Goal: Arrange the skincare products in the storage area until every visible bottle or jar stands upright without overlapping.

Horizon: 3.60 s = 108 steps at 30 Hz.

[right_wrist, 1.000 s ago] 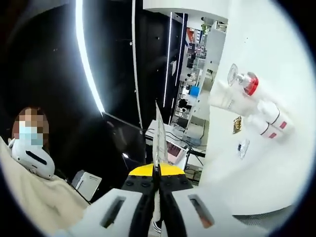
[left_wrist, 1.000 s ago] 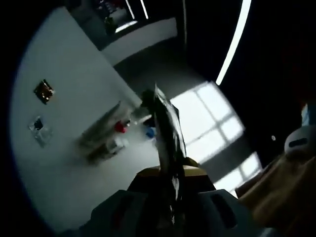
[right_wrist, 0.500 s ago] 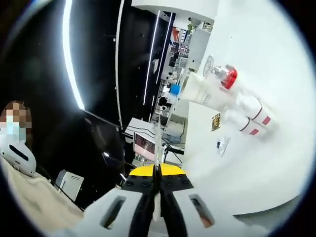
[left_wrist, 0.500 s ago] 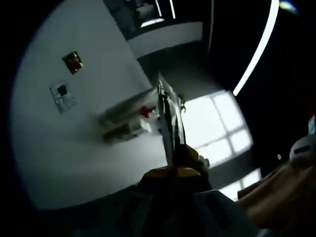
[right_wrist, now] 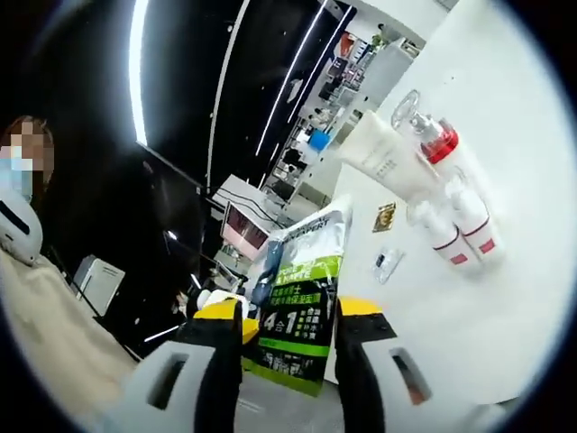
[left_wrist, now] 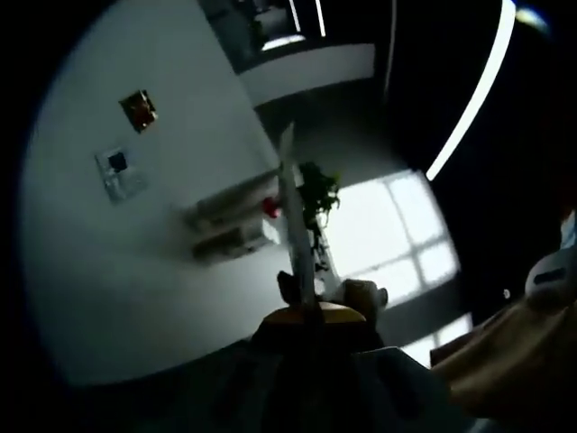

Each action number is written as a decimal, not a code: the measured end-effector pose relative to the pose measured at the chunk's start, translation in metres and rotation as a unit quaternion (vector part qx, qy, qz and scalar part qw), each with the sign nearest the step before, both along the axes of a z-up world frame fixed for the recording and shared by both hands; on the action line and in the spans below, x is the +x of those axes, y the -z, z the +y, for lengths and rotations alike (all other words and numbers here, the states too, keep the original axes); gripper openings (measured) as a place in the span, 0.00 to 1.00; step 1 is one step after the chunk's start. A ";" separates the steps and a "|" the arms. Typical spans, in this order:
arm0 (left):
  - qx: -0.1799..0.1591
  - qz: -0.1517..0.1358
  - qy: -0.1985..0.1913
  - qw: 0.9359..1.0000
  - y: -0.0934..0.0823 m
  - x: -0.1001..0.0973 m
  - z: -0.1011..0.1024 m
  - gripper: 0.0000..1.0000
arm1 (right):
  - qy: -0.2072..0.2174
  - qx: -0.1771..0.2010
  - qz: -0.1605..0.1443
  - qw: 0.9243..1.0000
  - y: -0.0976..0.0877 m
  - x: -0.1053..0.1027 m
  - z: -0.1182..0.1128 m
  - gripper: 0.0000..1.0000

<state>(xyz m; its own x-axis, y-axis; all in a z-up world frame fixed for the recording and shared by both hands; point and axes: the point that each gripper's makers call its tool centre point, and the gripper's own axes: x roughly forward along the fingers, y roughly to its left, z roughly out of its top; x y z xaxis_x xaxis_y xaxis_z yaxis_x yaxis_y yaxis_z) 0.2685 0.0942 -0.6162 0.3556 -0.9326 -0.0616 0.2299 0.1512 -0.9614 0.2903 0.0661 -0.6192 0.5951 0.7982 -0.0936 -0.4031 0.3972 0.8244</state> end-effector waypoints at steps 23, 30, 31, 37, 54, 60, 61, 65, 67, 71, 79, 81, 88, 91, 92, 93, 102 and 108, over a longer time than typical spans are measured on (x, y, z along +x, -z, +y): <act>0.033 0.067 0.010 0.997 0.059 0.010 -0.008 0.00 | 0.017 -0.167 -0.035 0.985 0.036 0.004 -0.044 0.72; 0.058 0.086 0.014 0.995 0.085 0.009 -0.009 0.00 | 0.036 -0.202 -0.049 0.977 0.038 0.009 -0.057 0.79; 0.059 0.087 0.014 0.994 0.087 0.009 -0.009 0.00 | 0.037 -0.205 -0.049 0.977 0.038 0.010 -0.059 0.79; 0.073 0.096 0.007 0.993 0.101 0.010 -0.007 0.00 | 0.046 -0.218 -0.046 0.974 0.040 0.010 -0.071 0.81; 0.246 0.030 0.005 0.969 0.144 0.013 0.013 0.05 | 0.075 -0.224 -0.039 0.971 0.044 0.014 -0.087 0.85; 0.301 0.004 0.024 0.953 0.150 0.012 0.021 0.15 | 0.075 -0.222 -0.039 0.971 0.043 0.015 -0.086 0.85; 0.311 -0.006 0.024 0.950 0.150 0.014 0.024 0.15 | 0.075 -0.223 -0.039 0.971 0.044 0.015 -0.086 0.85; 0.351 -0.055 0.023 0.934 0.145 0.020 0.030 0.23 | 0.074 -0.222 -0.038 0.971 0.044 0.015 -0.086 0.85; 0.391 -0.087 0.037 0.916 0.146 0.021 0.037 0.26 | 0.074 -0.223 -0.038 0.971 0.044 0.015 -0.086 0.86; 0.470 -0.157 0.064 0.866 0.150 0.031 0.053 0.37 | 0.074 -0.222 -0.038 0.971 0.044 0.015 -0.086 0.86; 0.494 -0.327 0.155 0.790 0.139 0.048 0.028 0.51 | 0.076 -0.224 -0.041 0.971 0.044 0.014 -0.087 0.86; 0.493 -0.358 0.189 0.771 0.142 0.050 0.016 0.53 | 0.076 -0.225 -0.041 0.971 0.044 0.014 -0.087 0.86; 0.515 -0.341 0.220 0.755 0.166 0.056 0.012 0.57 | 0.079 -0.226 -0.041 0.970 0.044 0.014 -0.088 0.86; 0.515 -0.338 0.208 0.760 0.165 0.060 0.011 0.57 | 0.081 -0.225 -0.039 0.970 0.045 0.014 -0.089 0.86; 0.517 -0.336 0.205 0.760 0.164 0.060 0.010 0.57 | 0.082 -0.226 -0.039 0.970 0.045 0.015 -0.089 0.86; 0.517 -0.335 0.202 0.761 0.164 0.061 0.010 0.57 | 0.083 -0.226 -0.039 0.970 0.045 0.015 -0.090 0.86; 0.524 -0.321 0.176 0.769 0.164 0.084 0.005 0.57 | 0.085 -0.230 -0.036 0.969 0.047 0.015 -0.091 0.87; 0.529 -0.310 0.165 0.773 0.163 0.102 0.007 0.53 | 0.086 -0.230 -0.033 0.969 0.047 0.015 -0.091 0.87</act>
<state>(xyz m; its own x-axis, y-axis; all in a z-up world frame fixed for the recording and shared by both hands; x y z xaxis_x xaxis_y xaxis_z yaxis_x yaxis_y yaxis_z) 0.3708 0.1016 -0.7788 0.3755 -0.5239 -0.7646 0.7911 0.6110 -0.0301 0.3050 -0.0254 -0.6667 0.7328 0.5691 -0.3731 -0.3439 0.7828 0.5186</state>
